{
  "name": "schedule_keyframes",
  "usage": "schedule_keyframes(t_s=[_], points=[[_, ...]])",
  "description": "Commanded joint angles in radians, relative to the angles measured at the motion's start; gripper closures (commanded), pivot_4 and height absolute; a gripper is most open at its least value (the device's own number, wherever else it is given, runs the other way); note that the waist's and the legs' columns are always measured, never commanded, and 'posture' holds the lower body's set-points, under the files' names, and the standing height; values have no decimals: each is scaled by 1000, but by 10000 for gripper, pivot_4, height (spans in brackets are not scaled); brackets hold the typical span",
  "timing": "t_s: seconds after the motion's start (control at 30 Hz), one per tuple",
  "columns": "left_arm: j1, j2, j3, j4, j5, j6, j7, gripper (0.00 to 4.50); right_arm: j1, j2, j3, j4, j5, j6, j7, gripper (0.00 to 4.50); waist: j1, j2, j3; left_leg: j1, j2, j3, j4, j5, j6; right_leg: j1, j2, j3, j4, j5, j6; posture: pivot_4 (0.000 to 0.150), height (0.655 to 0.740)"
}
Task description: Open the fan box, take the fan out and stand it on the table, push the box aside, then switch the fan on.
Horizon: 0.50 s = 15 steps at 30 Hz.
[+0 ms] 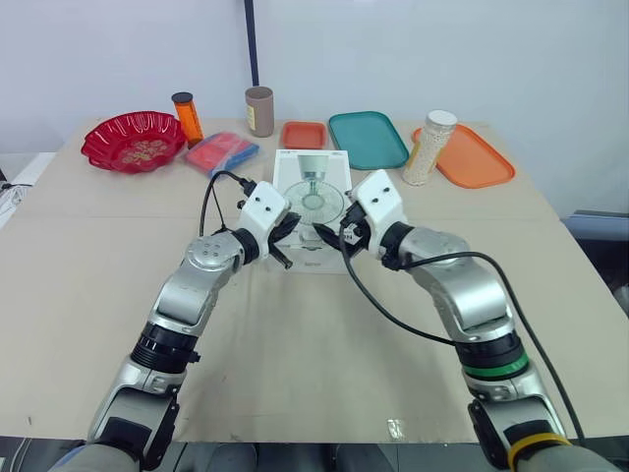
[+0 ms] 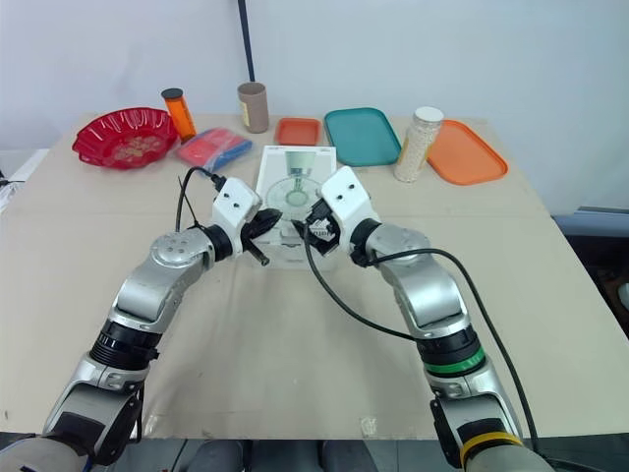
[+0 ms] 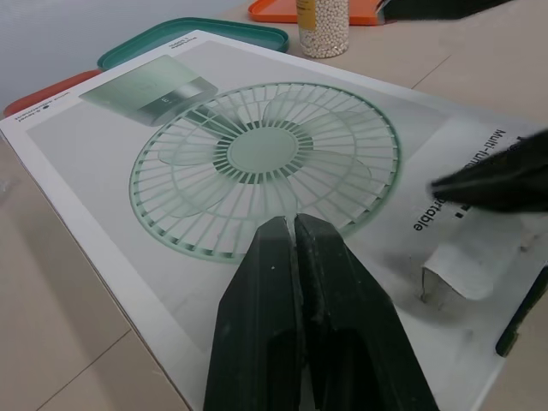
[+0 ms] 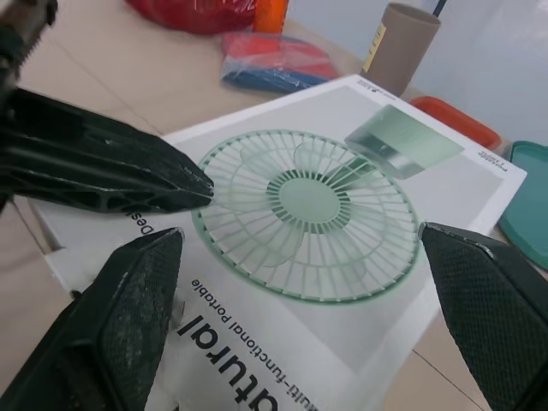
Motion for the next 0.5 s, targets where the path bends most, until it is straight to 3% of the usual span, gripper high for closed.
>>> schedule_keyframes(t_s=[0.03, 0.27, 0.5], points=[[-7, 5, 26, -36, 1, 7, 5, 43040, 92, -86, -66, -178, 81, 38, 88, 0, 2, 0, 0, 0, 0, 0, 0, 0, 0, 0, 0, 0, 0, 0, 0, 1500, 7400], [0, 2, 25, -42, 1, 12, 3, 43040, 254, -210, -65, -340, 154, 37, 189, 0, -3, 1, 0, 1, 0, 0, 0, 0, 0, 0, 1, 1, 0, 0, 0, 1500, 7400], [11, 3, 33, -62, -5, 32, 4, 43040, 233, -193, -9, -289, 109, 0, 156, 0, -1, 0, 0, 0, 0, 0, 0, 0, 0, 0, 1, 1, 0, 0, 0, 1500, 7400]])
